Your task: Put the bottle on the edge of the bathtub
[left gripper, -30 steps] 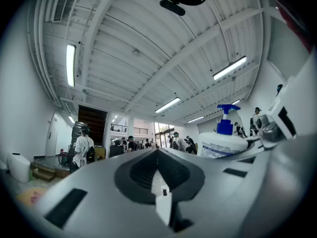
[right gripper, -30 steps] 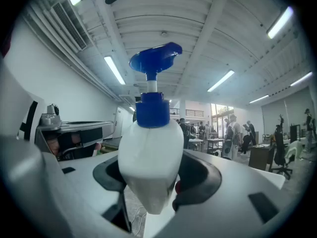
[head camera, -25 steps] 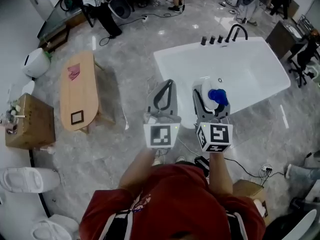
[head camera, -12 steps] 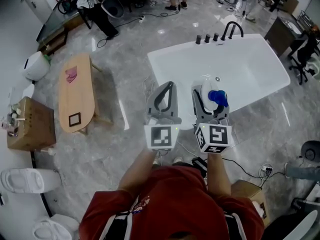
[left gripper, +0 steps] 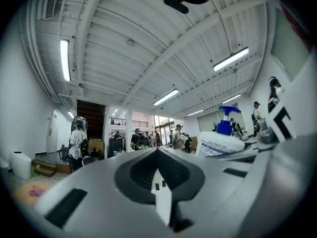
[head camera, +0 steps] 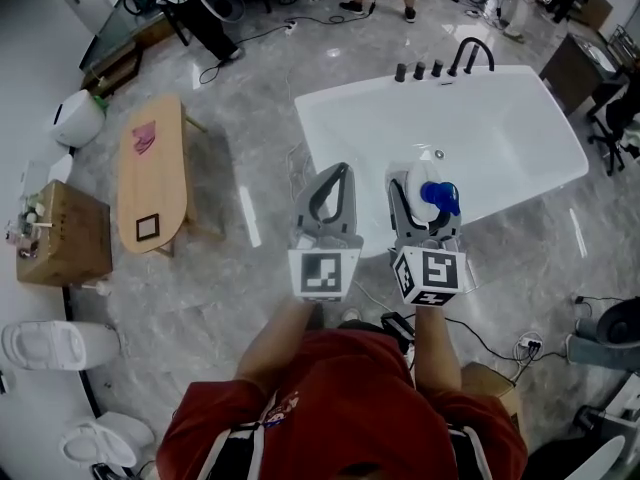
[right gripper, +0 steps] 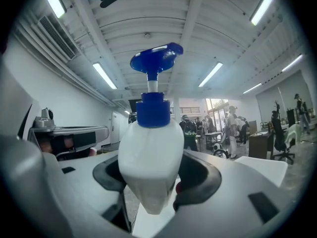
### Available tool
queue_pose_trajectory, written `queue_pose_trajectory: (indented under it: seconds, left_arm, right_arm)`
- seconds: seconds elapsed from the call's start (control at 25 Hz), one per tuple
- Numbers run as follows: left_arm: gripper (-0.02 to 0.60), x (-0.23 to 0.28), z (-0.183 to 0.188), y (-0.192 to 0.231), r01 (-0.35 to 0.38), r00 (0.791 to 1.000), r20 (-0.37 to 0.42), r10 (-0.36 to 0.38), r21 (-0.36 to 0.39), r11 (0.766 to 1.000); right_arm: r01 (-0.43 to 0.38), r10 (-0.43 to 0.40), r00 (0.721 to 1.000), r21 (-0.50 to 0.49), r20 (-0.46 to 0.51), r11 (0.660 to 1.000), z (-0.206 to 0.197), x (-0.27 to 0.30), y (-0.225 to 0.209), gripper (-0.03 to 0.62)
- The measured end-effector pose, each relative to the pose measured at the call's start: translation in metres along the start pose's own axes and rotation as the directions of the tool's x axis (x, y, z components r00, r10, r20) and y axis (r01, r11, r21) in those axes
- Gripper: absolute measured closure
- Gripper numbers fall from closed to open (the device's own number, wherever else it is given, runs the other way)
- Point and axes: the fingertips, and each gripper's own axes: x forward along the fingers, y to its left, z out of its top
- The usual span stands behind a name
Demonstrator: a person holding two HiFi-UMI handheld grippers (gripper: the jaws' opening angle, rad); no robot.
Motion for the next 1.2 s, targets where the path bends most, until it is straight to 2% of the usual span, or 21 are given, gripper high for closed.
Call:
queue_pose_trajectory:
  seconds: [0.16, 0.24, 0.32, 0.48, 0.64, 0.76, 0.96, 1.2]
  left_arm:
    - [0.566, 0.010, -0.009, 0.012, 0.003, 1.000, -0.010, -0.003, 0.036, 0.999]
    - [0.565, 0.015, -0.009, 0.020, -0.011, 1.000, -0.003, 0.011, -0.014, 1.000]
    - [0.565, 0.022, -0.010, 0.030, -0.010, 1.000, 0.014, 0.010, -0.030, 0.999]
    - [0.565, 0.037, -0.021, 0.059, 0.015, 1.000, 0.006, -0.015, 0.049, 0.999]
    - [0.565, 0.056, -0.021, 0.099, -0.003, 1.000, 0.015, 0.003, -0.028, 1.000]
    - [0.565, 0.069, -0.028, 0.129, 0.010, 1.000, 0.015, -0.009, -0.013, 1.000]
    - [0.565, 0.088, -0.034, 0.176, 0.007, 1.000, 0.021, -0.005, -0.054, 0.999]
    - [0.565, 0.106, -0.041, 0.229, 0.020, 0.999, 0.027, -0.018, -0.055, 0.998]
  right_arm:
    - [-0.006, 0.006, 1.000, 0.005, -0.004, 1.000, -0.003, 0.016, 0.001, 0.326]
    - [-0.002, 0.002, 1.000, 0.007, -0.005, 1.000, -0.004, 0.026, 0.001, 0.326]
    - [0.004, -0.004, 1.000, 0.004, -0.005, 1.000, -0.004, 0.037, 0.004, 0.326]
    - [0.011, -0.011, 1.000, -0.001, -0.009, 1.000, -0.006, 0.067, 0.017, 0.326]
    - [0.012, -0.012, 1.000, -0.013, -0.023, 1.000, -0.006, 0.106, 0.037, 0.326]
    - [0.009, -0.010, 0.999, -0.028, -0.035, 1.000, -0.006, 0.136, 0.055, 0.326]
    - [0.019, -0.020, 0.999, -0.030, -0.042, 0.999, -0.007, 0.179, 0.080, 0.326]
    - [0.025, -0.026, 0.999, -0.039, -0.034, 0.999, -0.005, 0.228, 0.112, 0.326]
